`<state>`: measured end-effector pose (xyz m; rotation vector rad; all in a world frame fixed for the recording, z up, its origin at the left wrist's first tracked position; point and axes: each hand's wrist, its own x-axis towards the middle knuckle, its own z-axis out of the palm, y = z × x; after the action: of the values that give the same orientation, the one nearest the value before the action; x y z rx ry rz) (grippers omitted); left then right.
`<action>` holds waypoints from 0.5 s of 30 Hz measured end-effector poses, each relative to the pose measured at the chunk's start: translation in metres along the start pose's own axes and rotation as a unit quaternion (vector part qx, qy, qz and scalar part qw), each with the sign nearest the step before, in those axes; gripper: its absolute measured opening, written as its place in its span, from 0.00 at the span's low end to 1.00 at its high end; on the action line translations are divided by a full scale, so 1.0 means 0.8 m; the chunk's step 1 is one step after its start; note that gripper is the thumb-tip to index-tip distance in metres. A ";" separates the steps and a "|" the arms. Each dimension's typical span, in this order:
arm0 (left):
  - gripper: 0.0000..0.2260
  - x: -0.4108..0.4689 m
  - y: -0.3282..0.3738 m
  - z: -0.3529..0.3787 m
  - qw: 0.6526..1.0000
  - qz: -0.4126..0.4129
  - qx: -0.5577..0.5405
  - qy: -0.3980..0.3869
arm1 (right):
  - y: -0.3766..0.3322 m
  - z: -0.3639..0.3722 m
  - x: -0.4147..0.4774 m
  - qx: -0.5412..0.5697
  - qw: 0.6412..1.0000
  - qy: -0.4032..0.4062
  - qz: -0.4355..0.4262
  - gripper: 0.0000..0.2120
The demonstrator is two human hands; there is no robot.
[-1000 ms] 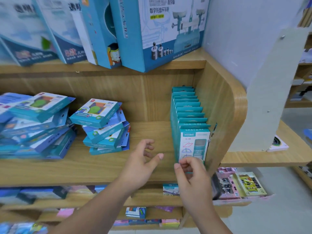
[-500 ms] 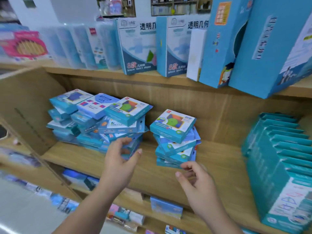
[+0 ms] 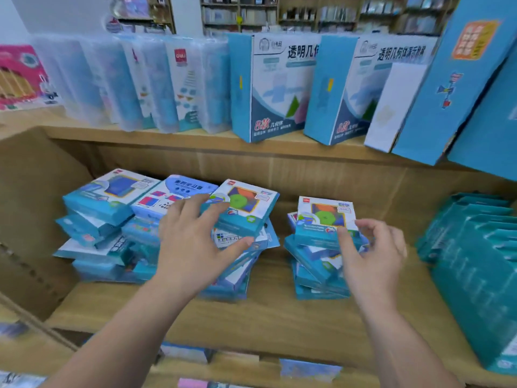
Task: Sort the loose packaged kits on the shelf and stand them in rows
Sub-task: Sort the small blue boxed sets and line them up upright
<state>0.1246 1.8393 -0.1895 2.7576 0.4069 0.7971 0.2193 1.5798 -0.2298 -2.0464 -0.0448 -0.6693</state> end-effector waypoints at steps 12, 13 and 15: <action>0.48 0.024 0.005 0.003 0.987 0.013 0.105 -0.123 | 0.008 0.007 0.034 0.177 0.902 -0.197 0.342 0.32; 0.49 0.025 0.006 0.004 0.985 0.013 0.108 -0.133 | 0.007 0.006 0.033 0.210 0.884 -0.224 0.354 0.25; 0.50 0.025 0.009 0.008 0.982 0.015 0.120 -0.143 | 0.006 0.003 0.028 0.240 0.867 -0.247 0.360 0.20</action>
<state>0.1461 1.8385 -0.1829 3.0480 0.4280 0.3668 0.2409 1.5738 -0.2241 -1.5242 0.2282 0.3201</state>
